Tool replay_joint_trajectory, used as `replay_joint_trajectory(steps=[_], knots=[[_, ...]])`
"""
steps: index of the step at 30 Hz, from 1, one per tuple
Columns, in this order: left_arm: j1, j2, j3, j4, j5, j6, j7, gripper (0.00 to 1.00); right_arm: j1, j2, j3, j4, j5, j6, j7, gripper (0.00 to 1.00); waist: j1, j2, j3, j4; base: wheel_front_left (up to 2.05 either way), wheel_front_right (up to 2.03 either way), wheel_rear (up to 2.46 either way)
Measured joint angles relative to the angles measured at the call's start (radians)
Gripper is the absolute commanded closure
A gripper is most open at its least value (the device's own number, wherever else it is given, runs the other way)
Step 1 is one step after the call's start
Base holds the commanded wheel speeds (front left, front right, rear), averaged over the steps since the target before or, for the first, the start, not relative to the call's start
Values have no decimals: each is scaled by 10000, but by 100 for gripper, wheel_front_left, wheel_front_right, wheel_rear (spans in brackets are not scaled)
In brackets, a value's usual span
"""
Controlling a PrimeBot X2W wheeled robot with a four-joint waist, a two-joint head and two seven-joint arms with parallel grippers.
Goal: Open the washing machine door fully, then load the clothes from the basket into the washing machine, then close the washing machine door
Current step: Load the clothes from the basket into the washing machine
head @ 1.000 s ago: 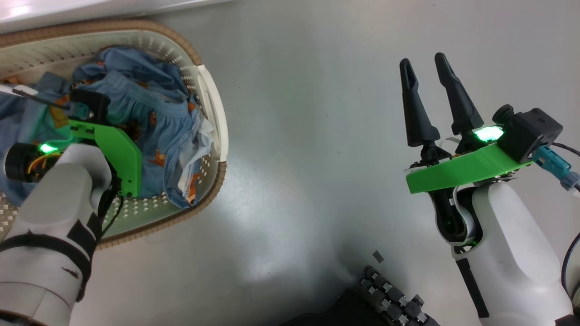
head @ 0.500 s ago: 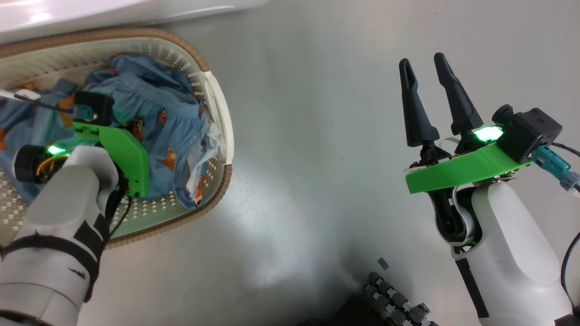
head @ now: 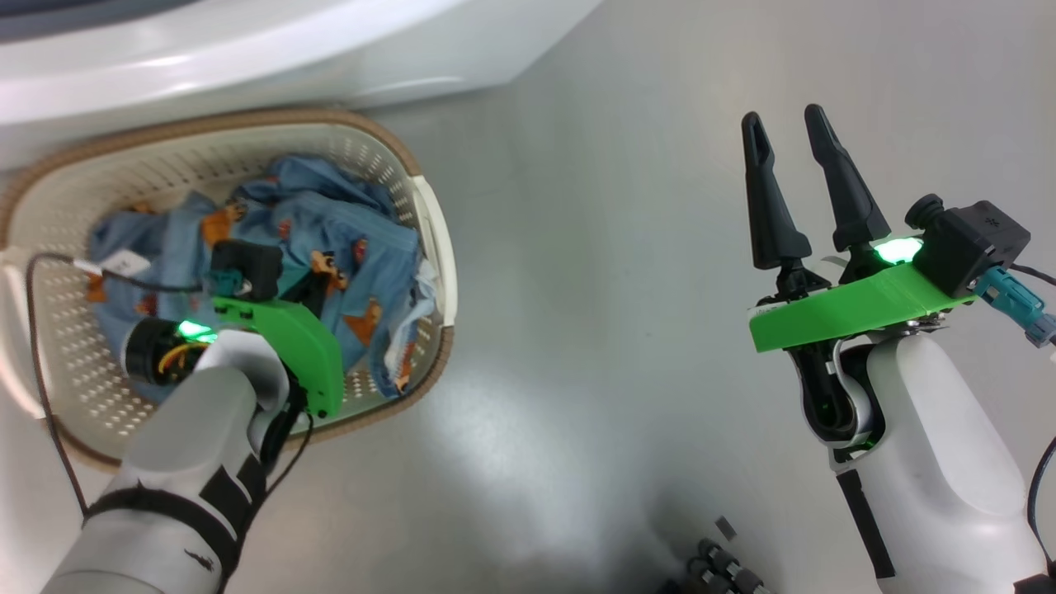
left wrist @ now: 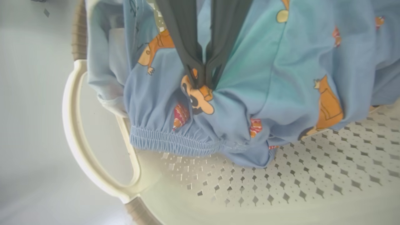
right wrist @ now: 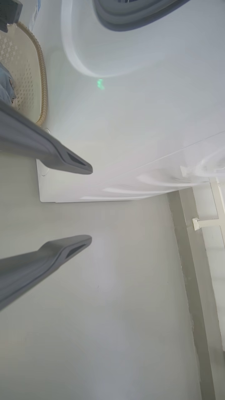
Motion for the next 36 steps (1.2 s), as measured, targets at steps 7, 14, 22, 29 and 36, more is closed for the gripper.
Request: replay_joint_trajectory(steps=[7,14,22,29,36], knots=[[573,42,-282,-773,-752,2,-880,100,204,-232,8,238,-2,0,2,0,0,0,-771,388,0,0,0],[1459,36,-460,-1632,-1503,0,-1415,100,441,-516,25,502,6,0,2,0,0,0,-1747,757,0,0,0],[2432,201,48,-2976,-1965,0,-1501,100,1120,-894,29,851,313,0,2,0,0,0,-3086,1146,0,0,0],[3504,244,1360,-4293,-1384,0,-1530,100,1603,-1110,96,1009,443,0,2,0,0,0,-4226,1452,0,0,0],[4606,-48,2598,-5603,-477,0,-1530,100,2135,-1298,128,1129,543,0,2,0,0,0,-5244,1669,0,0,0]])
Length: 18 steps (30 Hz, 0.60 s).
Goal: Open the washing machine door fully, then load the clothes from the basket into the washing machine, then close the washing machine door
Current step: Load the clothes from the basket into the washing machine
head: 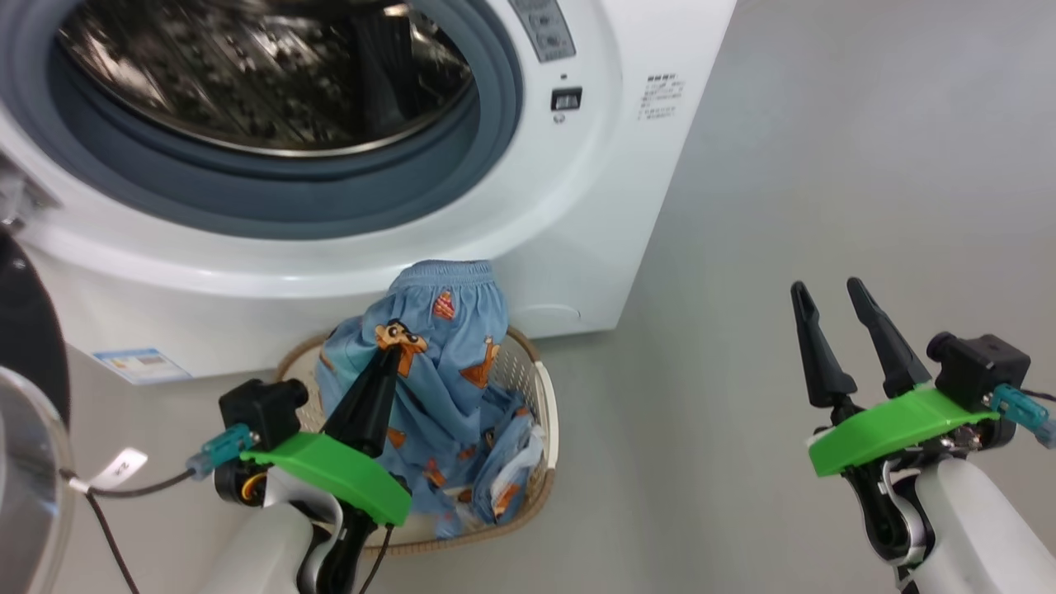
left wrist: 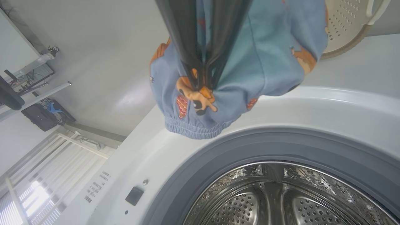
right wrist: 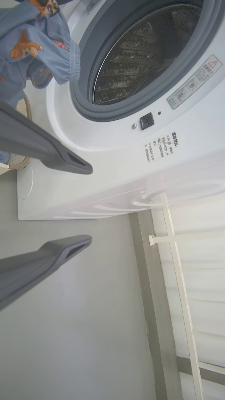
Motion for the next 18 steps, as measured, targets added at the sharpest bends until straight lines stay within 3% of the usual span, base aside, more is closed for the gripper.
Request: replay_joint_trajectory(steps=[9,18], knots=[[876,-337,1101,-1319,740,48,0,100,345,-125,44,46,75,0,0,0,0,0,-920,189,0,0,0],[1014,-341,1490,-1626,1078,125,0,100,347,-247,140,35,79,0,0,0,0,0,-932,199,0,0,0]])
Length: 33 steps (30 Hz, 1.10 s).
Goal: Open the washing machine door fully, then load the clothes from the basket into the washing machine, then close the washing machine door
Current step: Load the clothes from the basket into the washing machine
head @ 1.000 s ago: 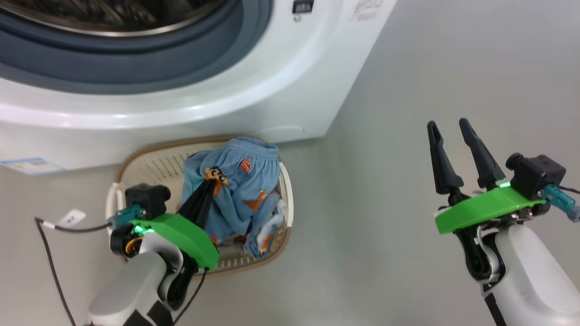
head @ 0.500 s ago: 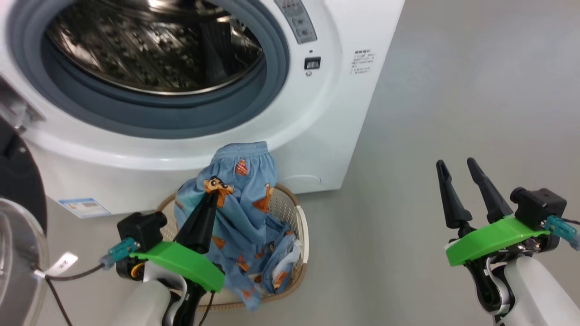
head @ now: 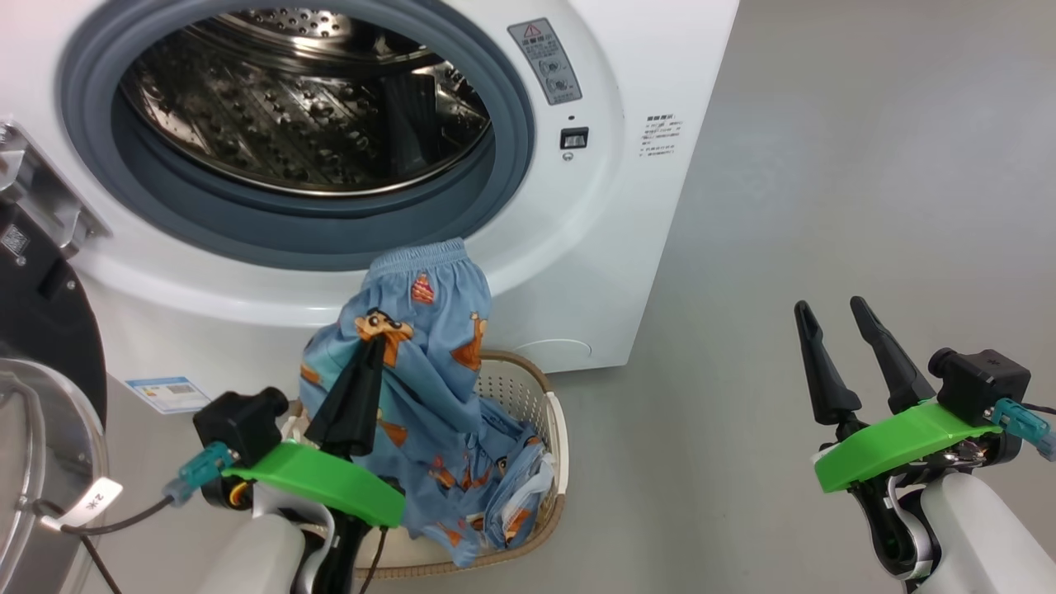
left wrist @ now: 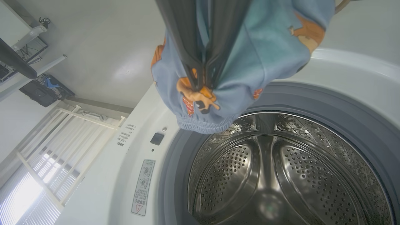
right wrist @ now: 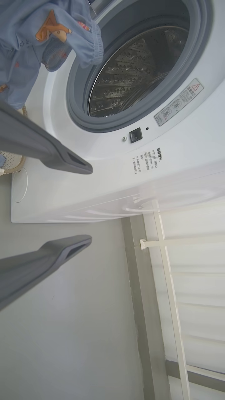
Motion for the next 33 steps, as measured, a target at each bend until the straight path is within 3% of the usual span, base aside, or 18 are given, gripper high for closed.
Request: replay_joint_trajectory(steps=[10,21,33], knots=[[-1194,13,353,477,77,12,0,100,-32,-15,67,-63,2,0,0,0,0,0,478,-74,0,0,0],[-4244,140,608,3103,462,13,0,100,-403,40,-48,-399,-46,0,0,0,0,0,1567,-464,0,0,0],[-7818,727,750,5427,1055,10,-33,100,-1056,571,-109,-959,-232,0,0,0,0,0,3429,-1105,0,0,0]])
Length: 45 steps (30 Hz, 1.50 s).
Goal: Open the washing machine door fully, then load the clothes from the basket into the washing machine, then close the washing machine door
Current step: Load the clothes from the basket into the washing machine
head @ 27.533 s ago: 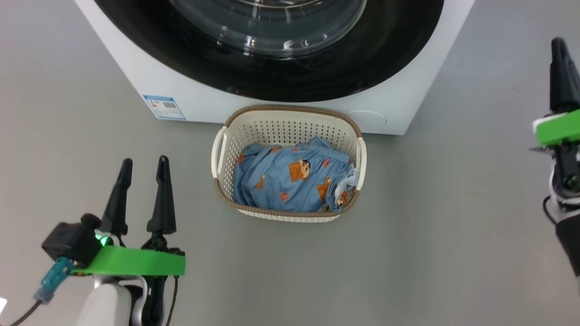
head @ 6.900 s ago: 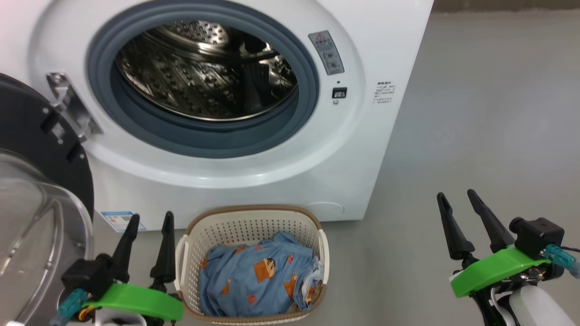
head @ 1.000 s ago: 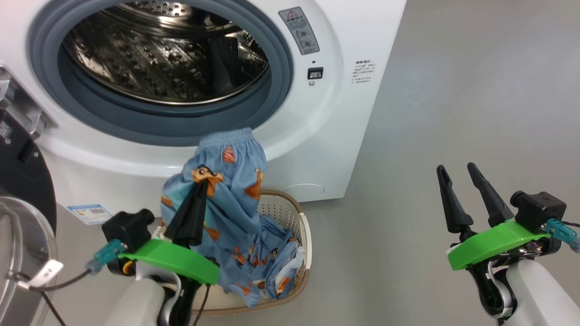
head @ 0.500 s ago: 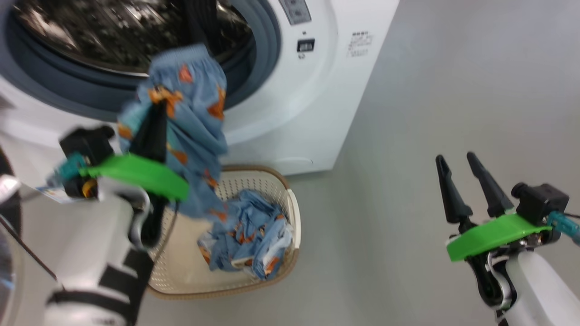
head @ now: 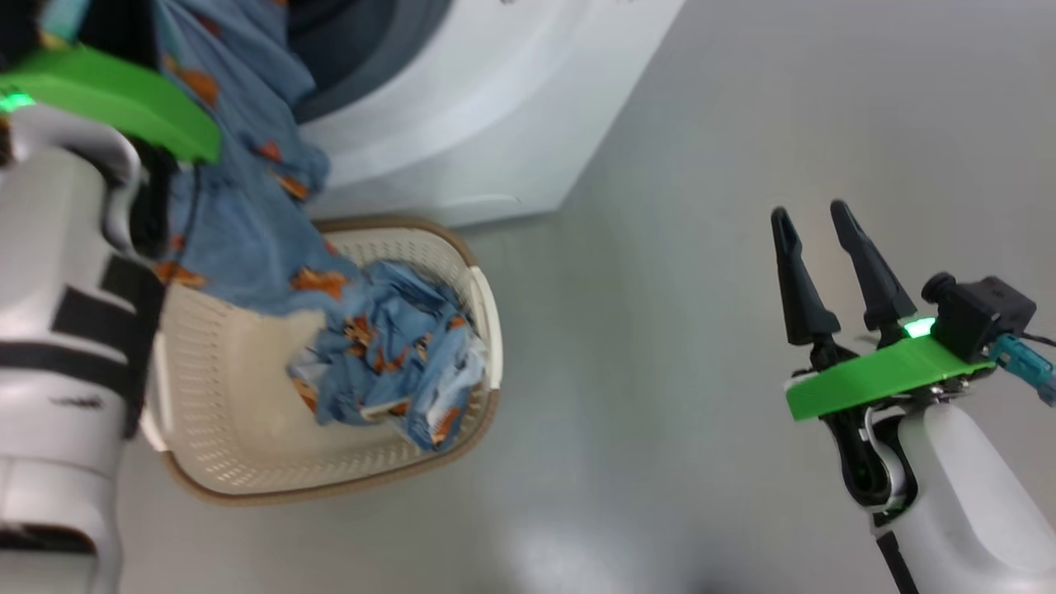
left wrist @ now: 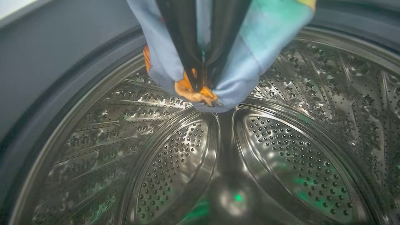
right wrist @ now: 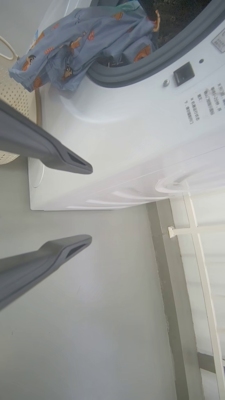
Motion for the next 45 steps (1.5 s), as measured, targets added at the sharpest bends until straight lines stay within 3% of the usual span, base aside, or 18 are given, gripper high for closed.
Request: replay_joint_trajectory(steps=[10,15,19,20,21,22,32,45], knots=[[-1685,750,270,853,380,27,-8,100,-56,458,23,-142,-54,0,0,0,0,0,1017,-966,0,0,0],[-1953,1009,1296,-1202,982,558,-12,100,-53,523,33,-293,-54,0,0,0,0,0,1471,-1337,0,0,0],[-1848,849,2215,-2410,1501,616,-25,100,-54,606,36,-297,-130,0,0,0,0,0,1684,-1557,0,0,0],[-1766,769,2353,-2255,1528,619,-25,93,-54,635,54,-286,-140,0,0,0,0,0,1693,-1592,0,0,0],[-1659,679,2395,-1942,1553,619,-23,52,-53,658,81,-270,-138,0,0,0,0,0,1677,-1605,0,0,0],[-1519,596,2370,-1607,1626,617,-23,0,-54,671,105,-251,-138,0,0,0,0,0,1655,-1605,0,0,0],[-1453,222,2094,945,2000,604,-19,0,-76,663,150,-100,-138,0,0,0,0,0,1256,-1303,0,0,0],[39,-476,2316,86,2140,186,-19,0,-308,192,144,186,-127,0,0,0,0,0,148,-726,0,0,0]])
